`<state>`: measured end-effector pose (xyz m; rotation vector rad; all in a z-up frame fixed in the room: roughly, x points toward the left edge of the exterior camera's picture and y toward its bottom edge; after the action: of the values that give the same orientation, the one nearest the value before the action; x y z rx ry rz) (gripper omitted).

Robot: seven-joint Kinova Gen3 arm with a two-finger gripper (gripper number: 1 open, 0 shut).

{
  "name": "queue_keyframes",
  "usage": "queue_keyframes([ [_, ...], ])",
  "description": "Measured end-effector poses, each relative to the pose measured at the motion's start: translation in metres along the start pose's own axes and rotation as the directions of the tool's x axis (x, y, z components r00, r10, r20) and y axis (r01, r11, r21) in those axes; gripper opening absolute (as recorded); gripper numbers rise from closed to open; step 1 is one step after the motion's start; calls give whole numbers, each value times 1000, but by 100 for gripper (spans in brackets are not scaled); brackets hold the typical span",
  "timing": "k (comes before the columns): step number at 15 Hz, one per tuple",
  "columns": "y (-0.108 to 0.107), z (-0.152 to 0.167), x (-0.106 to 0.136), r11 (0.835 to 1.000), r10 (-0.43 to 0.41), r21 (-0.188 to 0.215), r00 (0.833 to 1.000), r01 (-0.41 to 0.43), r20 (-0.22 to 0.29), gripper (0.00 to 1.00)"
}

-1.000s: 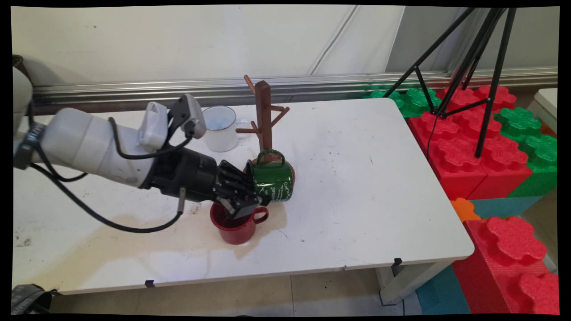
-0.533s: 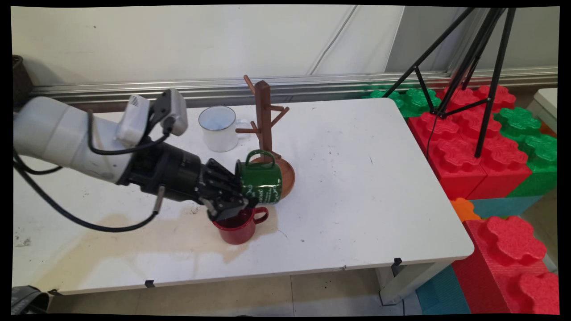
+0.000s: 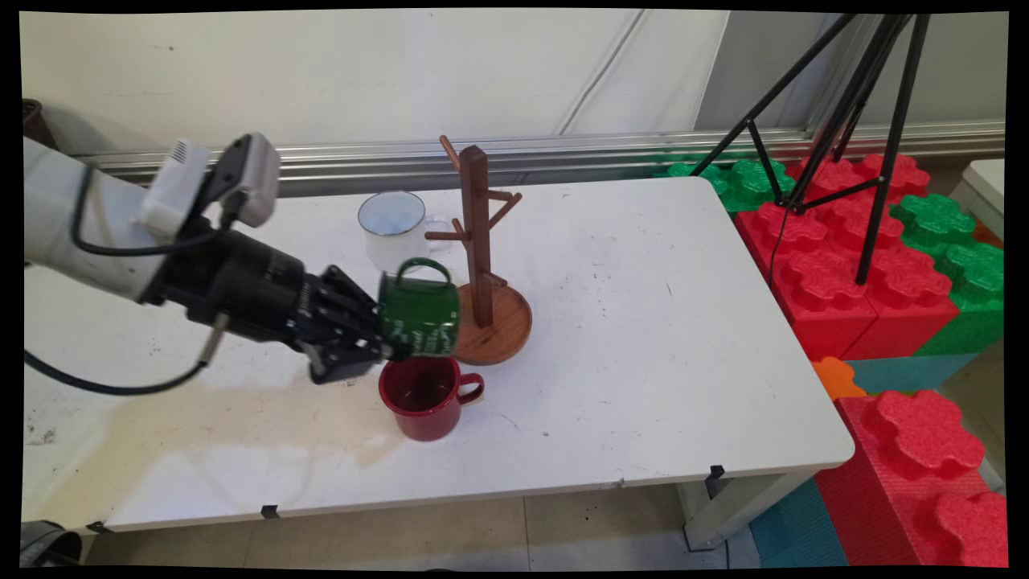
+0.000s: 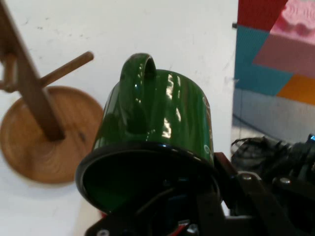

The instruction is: Place the picked object on the table

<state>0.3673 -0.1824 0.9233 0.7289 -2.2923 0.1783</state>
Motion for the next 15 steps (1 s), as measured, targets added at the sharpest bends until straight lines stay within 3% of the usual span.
queue_keyframes([
  [3,-8,-16,0,999,28,26,999,-29,36,0],
  [8,-33,-43,2,993,66,92,988,-80,141,0],
  [10,-46,-52,3,987,84,114,974,-110,209,0],
  [15,-66,-59,2,978,90,152,943,-145,320,0],
])
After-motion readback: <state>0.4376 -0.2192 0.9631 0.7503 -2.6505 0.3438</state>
